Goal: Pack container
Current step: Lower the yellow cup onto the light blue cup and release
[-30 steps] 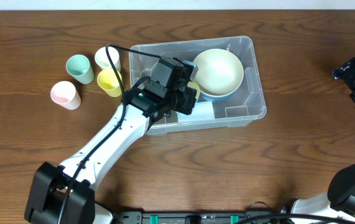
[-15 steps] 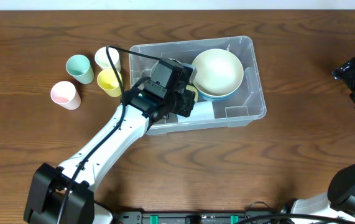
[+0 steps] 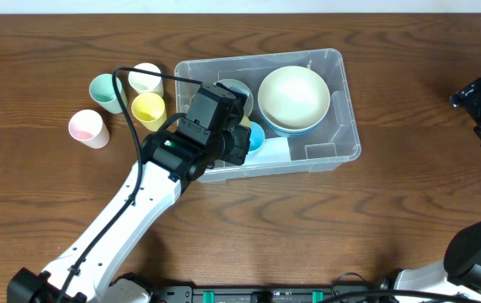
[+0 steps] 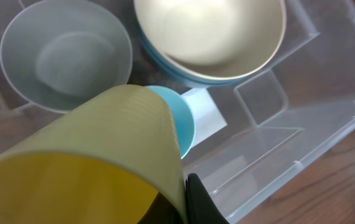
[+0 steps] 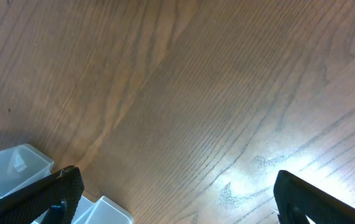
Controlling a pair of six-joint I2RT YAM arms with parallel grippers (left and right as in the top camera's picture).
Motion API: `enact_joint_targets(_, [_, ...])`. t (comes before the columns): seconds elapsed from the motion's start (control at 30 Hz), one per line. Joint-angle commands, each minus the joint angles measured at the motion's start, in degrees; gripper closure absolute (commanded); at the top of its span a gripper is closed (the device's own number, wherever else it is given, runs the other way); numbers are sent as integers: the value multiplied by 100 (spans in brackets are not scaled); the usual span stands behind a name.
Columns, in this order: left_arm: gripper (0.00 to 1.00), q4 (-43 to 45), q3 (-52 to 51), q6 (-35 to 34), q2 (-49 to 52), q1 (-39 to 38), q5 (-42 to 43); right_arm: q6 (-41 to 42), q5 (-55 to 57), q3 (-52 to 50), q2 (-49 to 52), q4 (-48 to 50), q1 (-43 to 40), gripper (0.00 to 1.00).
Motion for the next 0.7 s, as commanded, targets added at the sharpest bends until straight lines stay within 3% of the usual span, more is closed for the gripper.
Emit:
enact_joint_targets(0.0, [94, 4, 37, 96, 70, -4, -175, -35, 17, 7, -39, -7, -48, 1])
enact_joint_targets(0.67, [94, 262, 37, 96, 544, -258, -170, -37, 17, 7, -39, -7, -50, 1])
